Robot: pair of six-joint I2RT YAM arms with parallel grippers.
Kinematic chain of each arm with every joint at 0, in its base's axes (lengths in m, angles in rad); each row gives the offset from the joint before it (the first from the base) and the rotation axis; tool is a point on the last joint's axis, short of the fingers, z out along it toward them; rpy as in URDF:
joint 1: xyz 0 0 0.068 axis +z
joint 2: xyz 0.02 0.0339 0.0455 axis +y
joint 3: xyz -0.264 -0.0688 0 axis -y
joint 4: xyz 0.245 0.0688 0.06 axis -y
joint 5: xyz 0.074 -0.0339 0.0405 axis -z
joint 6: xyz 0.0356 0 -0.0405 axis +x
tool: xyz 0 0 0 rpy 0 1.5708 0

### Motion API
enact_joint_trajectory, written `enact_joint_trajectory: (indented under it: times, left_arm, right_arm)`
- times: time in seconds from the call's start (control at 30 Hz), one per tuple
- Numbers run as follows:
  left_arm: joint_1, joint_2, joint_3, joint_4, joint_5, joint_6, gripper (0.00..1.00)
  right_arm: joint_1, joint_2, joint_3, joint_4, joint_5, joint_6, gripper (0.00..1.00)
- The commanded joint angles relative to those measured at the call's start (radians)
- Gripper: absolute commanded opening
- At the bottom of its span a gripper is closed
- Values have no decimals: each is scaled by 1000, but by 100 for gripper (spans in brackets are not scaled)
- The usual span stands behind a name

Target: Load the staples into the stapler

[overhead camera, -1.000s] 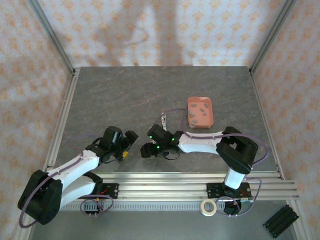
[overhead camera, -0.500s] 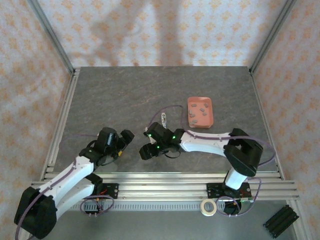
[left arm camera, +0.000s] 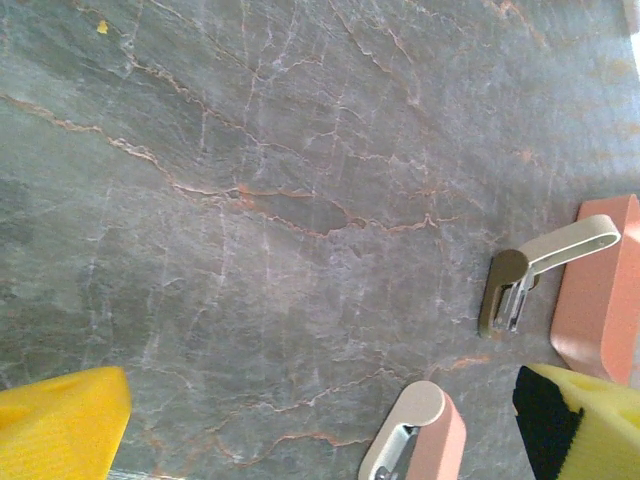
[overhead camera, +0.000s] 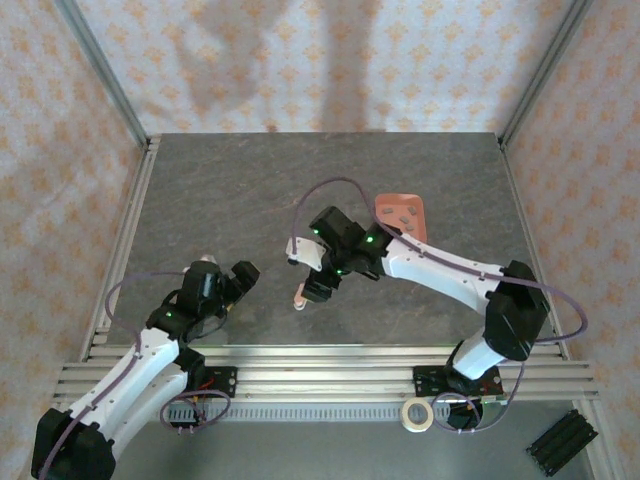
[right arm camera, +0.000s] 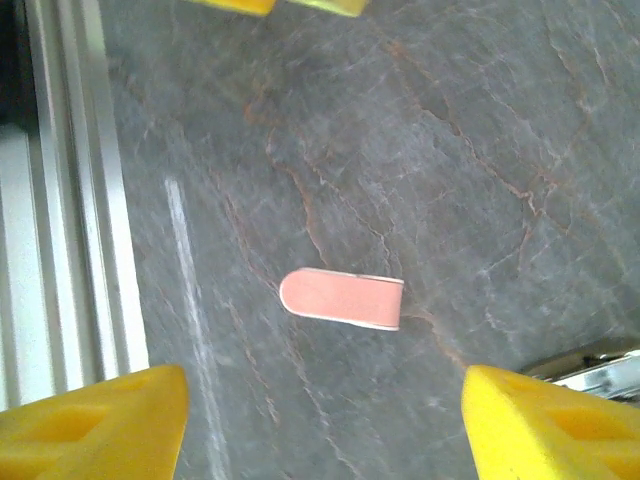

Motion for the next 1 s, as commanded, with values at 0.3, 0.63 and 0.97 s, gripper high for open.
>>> enact_joint_trajectory:
  times: [0.3,0.63,0.97]
  left_arm:
    - [19,86,-21,45,19,79,99]
    - [29,97,-39,56,14,77,100]
    - [33,118,-41,66,14,82,100]
  right_arm:
    - [8,274,196,-204,78,-898,67]
    - [16,389,239,-163,15,-1002,64]
    - [39,459,264,-184,-25,-1026,52]
